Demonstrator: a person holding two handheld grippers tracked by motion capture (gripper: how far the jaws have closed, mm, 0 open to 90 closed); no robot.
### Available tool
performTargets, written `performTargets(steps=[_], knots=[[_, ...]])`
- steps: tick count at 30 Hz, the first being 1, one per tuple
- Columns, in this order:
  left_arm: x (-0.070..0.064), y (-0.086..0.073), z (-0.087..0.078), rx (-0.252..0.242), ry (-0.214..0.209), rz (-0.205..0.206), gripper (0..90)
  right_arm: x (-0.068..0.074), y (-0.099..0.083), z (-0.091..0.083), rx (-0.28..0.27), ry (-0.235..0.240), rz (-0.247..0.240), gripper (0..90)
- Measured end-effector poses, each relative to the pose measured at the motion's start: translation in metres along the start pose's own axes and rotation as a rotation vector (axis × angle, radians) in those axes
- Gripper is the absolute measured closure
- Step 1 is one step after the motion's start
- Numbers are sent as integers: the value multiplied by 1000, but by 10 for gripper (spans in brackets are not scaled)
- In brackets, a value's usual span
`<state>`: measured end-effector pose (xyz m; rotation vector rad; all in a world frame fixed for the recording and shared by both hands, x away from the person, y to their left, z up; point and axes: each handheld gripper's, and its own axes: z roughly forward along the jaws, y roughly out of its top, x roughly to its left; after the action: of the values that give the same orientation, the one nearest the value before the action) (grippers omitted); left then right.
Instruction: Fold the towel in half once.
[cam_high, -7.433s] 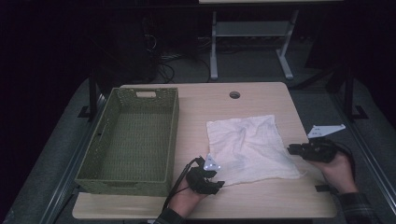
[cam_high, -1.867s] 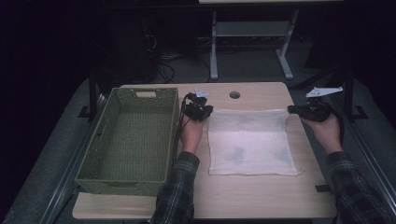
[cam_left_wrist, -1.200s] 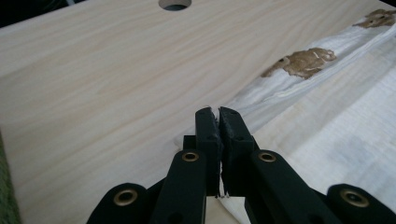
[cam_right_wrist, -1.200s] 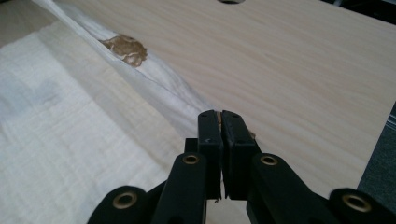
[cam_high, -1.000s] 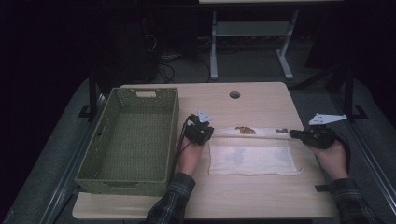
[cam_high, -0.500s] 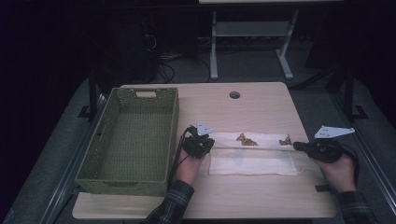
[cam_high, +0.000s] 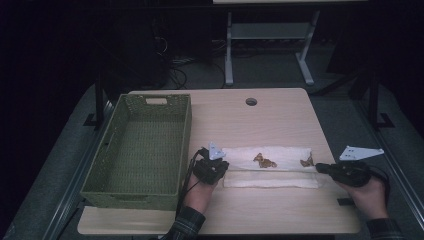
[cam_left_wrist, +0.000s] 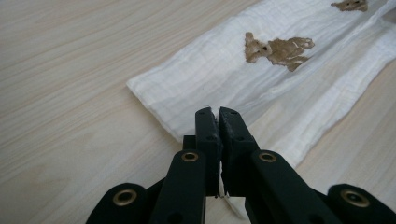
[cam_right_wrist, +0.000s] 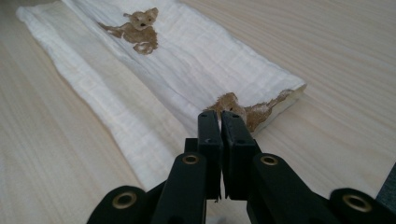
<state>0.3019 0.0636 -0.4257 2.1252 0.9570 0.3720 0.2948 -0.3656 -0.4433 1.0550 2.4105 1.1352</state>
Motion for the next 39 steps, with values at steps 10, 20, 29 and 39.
performTargets(steps=[10, 20, 29, 39], knots=[[-2, -10, 1, 54, -34, 13, 863, 9, -13, -4, 28, 30, 8, 869], [-5, -20, 7, 122, -82, 17, 850, 12, -21, 3, 86, 52, 18, 858], [-12, -14, -3, 54, -78, 28, 641, 11, -16, -4, 42, 67, 29, 668], [-2, 5, 9, 40, -68, 43, 557, -1, 3, 8, 22, 39, 3, 613]])
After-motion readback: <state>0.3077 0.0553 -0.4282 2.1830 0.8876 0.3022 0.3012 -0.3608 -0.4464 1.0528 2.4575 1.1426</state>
